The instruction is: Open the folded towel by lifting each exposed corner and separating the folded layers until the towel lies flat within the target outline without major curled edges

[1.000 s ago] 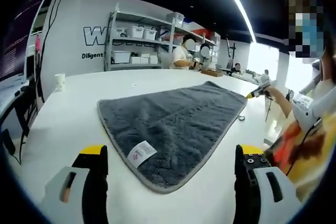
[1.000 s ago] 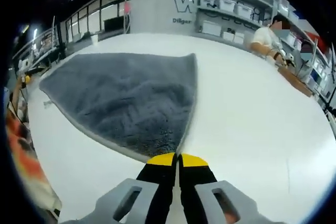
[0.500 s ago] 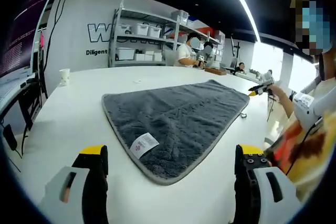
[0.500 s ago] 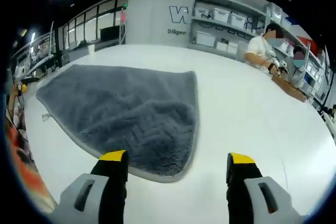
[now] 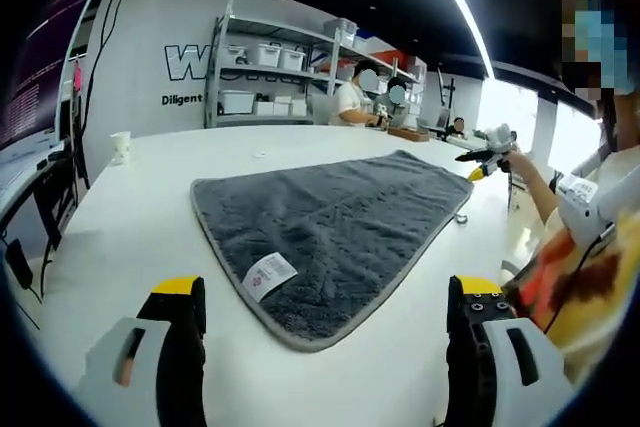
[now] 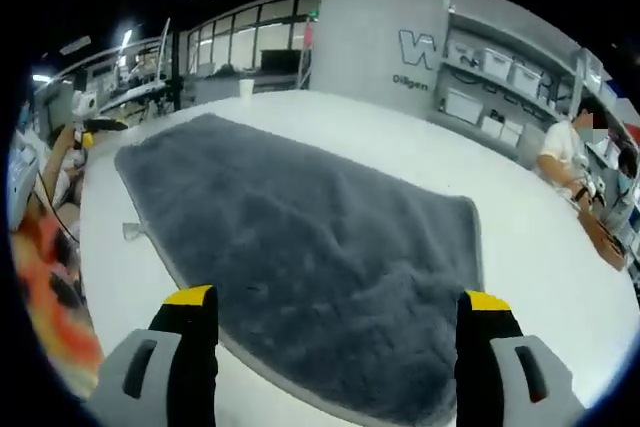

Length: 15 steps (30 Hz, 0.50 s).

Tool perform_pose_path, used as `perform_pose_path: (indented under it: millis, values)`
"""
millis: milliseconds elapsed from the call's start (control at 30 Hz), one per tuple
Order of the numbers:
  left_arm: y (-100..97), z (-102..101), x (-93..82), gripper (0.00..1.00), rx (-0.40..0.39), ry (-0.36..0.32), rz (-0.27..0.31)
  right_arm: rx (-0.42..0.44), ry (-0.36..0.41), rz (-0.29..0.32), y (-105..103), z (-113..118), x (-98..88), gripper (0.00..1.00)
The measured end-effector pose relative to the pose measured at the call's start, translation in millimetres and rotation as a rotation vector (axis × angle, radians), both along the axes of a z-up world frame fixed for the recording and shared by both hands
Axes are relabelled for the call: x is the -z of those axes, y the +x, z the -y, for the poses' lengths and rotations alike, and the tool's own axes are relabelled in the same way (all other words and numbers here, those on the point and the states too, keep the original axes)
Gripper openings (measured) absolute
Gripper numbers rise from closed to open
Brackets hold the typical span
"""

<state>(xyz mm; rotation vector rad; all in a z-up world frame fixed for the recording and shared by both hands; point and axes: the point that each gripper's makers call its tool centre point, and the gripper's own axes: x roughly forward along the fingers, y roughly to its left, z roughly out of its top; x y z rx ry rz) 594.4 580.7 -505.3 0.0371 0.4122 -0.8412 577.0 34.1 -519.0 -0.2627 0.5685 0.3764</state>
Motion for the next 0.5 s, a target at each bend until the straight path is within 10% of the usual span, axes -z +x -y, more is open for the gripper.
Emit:
perform_pose_path:
  millis: [500]
  values:
    - [-2.7, -3, -1.5, 0.99, -0.006, -0.002, -0.001, -0.412, -0.043, 0.006, 34, -144, 2.4, 0.99]
